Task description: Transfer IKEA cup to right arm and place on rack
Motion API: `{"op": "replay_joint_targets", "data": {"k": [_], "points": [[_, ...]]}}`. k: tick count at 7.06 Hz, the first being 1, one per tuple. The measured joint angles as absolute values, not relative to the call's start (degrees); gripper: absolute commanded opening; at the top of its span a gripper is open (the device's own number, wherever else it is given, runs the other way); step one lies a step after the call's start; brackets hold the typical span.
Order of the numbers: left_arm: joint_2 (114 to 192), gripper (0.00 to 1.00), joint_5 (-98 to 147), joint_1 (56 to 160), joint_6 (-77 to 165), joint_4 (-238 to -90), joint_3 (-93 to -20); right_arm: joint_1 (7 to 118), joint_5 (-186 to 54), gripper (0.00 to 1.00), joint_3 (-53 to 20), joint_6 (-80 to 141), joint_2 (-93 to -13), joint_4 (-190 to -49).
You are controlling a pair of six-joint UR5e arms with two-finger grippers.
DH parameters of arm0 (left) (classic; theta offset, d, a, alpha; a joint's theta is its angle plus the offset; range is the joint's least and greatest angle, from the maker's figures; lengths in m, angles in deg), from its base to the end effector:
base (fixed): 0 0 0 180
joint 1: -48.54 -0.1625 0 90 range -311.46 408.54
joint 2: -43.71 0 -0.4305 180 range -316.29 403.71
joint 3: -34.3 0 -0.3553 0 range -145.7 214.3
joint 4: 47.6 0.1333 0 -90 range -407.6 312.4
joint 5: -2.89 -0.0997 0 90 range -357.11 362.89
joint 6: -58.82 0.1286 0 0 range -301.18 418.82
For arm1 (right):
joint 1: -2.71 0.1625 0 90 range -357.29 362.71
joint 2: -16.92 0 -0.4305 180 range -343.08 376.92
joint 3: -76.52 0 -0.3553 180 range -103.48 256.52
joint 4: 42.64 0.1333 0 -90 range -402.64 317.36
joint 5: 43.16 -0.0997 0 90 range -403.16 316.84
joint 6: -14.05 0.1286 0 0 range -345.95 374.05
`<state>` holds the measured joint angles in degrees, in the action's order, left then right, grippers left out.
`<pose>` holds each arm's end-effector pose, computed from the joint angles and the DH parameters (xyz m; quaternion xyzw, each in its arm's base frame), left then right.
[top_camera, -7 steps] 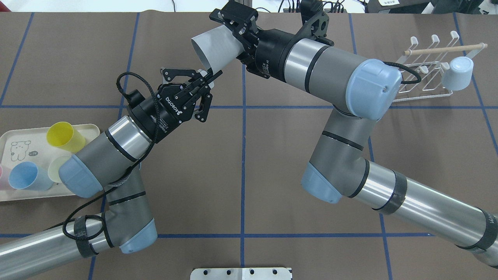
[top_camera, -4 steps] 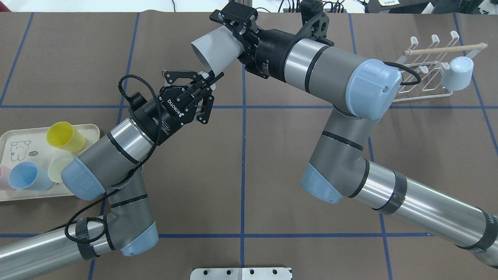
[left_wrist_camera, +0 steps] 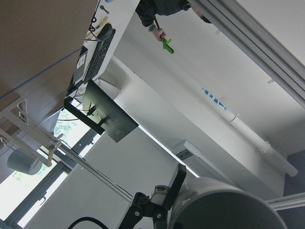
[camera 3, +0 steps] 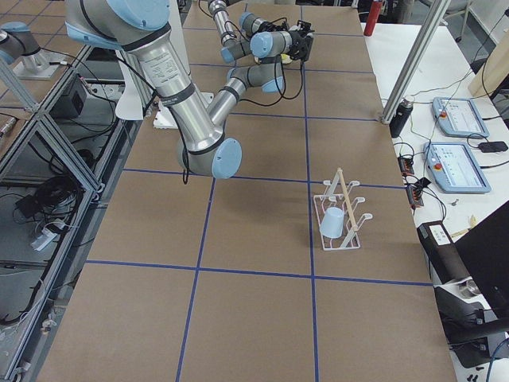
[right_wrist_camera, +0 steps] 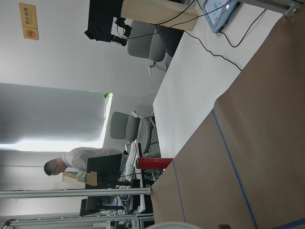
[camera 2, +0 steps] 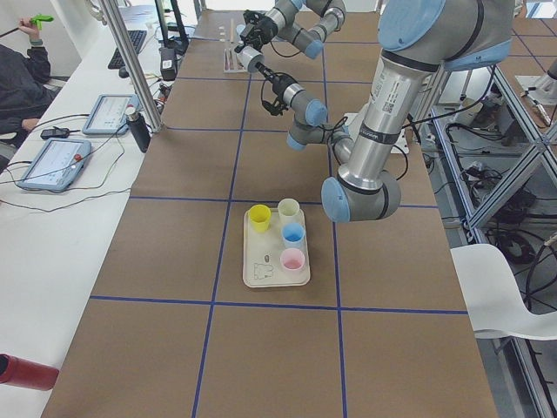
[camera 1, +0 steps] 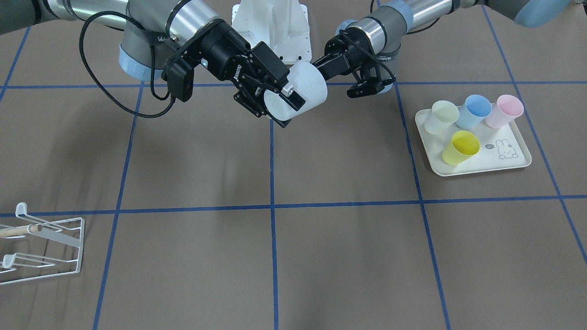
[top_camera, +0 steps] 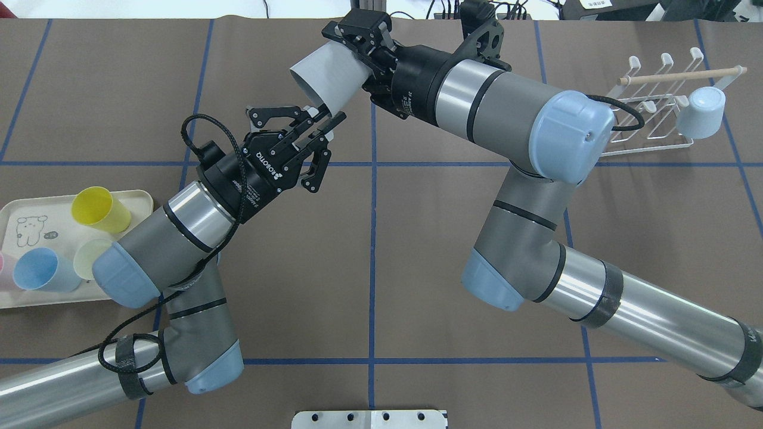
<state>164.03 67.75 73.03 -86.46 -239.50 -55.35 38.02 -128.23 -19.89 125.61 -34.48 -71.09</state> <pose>0.4183 -0.3971 0.2047 -0.1510 0.8828 -0.4077 0.1780 -0.4177 -0.4728 0.1156 0.1214 -0.7920 0.3148 0.5089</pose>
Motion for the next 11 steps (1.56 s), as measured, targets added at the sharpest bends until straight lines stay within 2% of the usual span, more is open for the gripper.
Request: {"op": "replay_joint_targets", "data": {"k": [6, 11], "points": [[163.77, 1.00, 68.22, 73.10, -80.23, -239.90, -55.37, 44.07, -128.36, 0.00, -19.71, 124.34, -35.47, -71.43], [163.15, 1.00, 68.21, 74.36, -61.87, -236.83, -55.66, 53.87, -126.86, 0.00, -22.31, 101.03, -51.97, -75.68]]}}
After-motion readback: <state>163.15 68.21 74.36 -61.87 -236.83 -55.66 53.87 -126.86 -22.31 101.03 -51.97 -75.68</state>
